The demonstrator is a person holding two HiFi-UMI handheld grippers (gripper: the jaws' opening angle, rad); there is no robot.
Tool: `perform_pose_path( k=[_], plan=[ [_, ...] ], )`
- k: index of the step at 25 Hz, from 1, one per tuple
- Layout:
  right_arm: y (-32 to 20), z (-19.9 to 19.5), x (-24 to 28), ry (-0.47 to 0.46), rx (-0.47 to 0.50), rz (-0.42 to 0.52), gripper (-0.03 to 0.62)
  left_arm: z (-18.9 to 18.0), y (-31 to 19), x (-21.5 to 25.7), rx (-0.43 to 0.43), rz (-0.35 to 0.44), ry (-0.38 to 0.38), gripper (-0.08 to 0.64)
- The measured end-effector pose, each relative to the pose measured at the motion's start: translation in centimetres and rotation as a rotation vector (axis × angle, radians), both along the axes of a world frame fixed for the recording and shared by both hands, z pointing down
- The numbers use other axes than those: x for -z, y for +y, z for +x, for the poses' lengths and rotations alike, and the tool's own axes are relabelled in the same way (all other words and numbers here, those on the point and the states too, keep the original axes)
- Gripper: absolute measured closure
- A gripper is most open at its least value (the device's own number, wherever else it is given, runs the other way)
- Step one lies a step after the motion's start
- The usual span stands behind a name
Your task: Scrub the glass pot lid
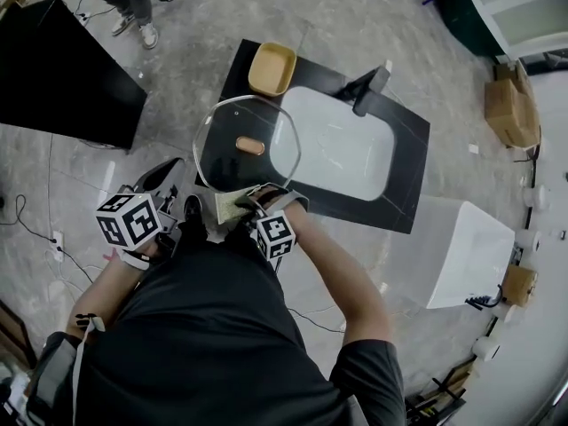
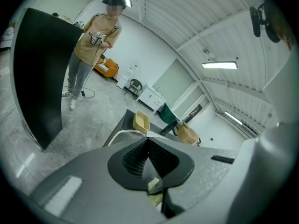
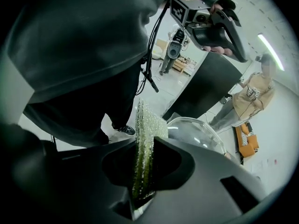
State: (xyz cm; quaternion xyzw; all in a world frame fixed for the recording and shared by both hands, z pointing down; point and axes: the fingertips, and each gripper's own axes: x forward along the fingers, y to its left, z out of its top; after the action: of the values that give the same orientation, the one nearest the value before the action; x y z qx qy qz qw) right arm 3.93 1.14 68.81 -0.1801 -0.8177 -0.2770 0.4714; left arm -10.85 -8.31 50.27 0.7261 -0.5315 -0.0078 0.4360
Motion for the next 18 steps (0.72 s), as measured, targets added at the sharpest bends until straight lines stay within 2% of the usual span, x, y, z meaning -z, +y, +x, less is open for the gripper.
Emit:
perform_pose_path(
  k=[6, 9, 11, 13, 16, 18],
  plan=[
    [0.2, 1.8, 0.9, -0.037, -0.066, 0.034, 0.537, 2.5, -0.8, 0.4, -0.074, 0.010, -0.001, 0.558],
    [-0.1, 2.9, 2.4, -0.079, -0.155, 0.035, 0.537, 3.2, -0.8, 0.3, -0.093, 0.008, 0.000, 0.558],
    [-1.0, 3.6, 3.8, -0.117, -0.277, 0.011, 0.537, 3.2, -0.9, 0.5, -0.094, 0.008, 0.009, 0.558],
    [-2.8, 4.1, 6.0, -0.190, -0.449, -0.036, 0.537, 3.2, -1.0, 0.8, -0.091, 0.012, 0.018, 0.558],
    [-6.8, 4.2, 11.6, -0.401, -0.744, -0.123, 0.537, 3.1, -1.0, 1.5, -0.097, 0.051, -0.023, 0.558],
    [-9.4, 4.1, 15.7, -0.528, -0.893, -0.135, 0.537, 3.0, -1.1, 2.3, -0.106, 0.090, -0.061, 0.558]
  ],
)
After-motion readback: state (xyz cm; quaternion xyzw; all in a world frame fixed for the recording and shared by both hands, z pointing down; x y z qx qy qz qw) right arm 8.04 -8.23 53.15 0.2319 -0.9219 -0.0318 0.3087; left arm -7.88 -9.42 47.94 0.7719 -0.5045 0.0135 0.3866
